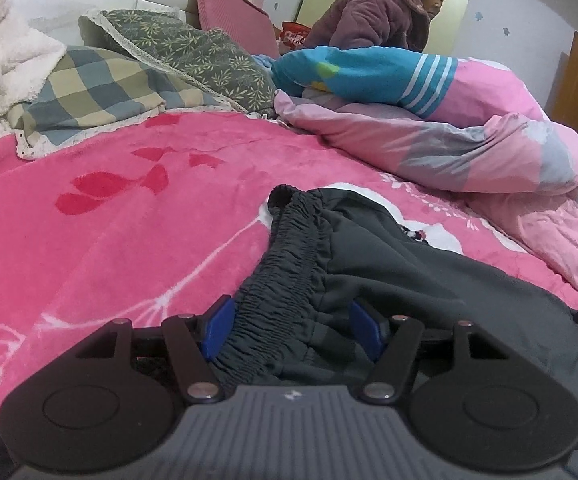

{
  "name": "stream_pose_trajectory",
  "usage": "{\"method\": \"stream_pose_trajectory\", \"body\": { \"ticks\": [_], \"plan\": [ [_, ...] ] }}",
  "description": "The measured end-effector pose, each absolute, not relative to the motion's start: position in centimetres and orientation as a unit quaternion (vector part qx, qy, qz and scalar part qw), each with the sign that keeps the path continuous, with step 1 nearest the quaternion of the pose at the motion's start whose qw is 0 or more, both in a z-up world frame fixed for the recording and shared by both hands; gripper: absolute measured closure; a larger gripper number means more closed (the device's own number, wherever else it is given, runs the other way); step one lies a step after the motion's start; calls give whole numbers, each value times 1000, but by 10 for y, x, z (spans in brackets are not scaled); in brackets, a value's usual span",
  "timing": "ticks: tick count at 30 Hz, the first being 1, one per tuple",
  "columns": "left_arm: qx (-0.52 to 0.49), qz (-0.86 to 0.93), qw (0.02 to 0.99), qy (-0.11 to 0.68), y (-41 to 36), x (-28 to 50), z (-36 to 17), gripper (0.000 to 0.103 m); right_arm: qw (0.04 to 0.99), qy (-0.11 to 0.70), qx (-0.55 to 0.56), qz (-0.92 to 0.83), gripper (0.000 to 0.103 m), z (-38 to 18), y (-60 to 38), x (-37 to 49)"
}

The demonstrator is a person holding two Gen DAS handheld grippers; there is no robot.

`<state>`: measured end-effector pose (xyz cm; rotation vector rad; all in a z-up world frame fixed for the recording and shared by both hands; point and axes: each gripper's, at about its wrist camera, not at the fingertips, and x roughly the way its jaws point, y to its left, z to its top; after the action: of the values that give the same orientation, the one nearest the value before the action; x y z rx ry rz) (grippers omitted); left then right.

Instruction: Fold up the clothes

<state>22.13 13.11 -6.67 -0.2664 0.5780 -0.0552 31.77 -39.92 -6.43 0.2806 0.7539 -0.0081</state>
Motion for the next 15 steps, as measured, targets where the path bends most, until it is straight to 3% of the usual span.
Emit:
{"method": "stream_pose_trajectory", "body": {
  "ticks": [6,9,15],
  "plan": [
    [-138,-29,949,283,134,222,-68,38,923,342,168,-57,103,-60,-413,322],
    [-146,-31,948,281,136,222,-68,38,921,330,182,-99,97,-47,-426,310],
    [-163,-42,953,250,141,213,-59,37,952,199,201,-113,96,67,-474,161]
  ]
}}
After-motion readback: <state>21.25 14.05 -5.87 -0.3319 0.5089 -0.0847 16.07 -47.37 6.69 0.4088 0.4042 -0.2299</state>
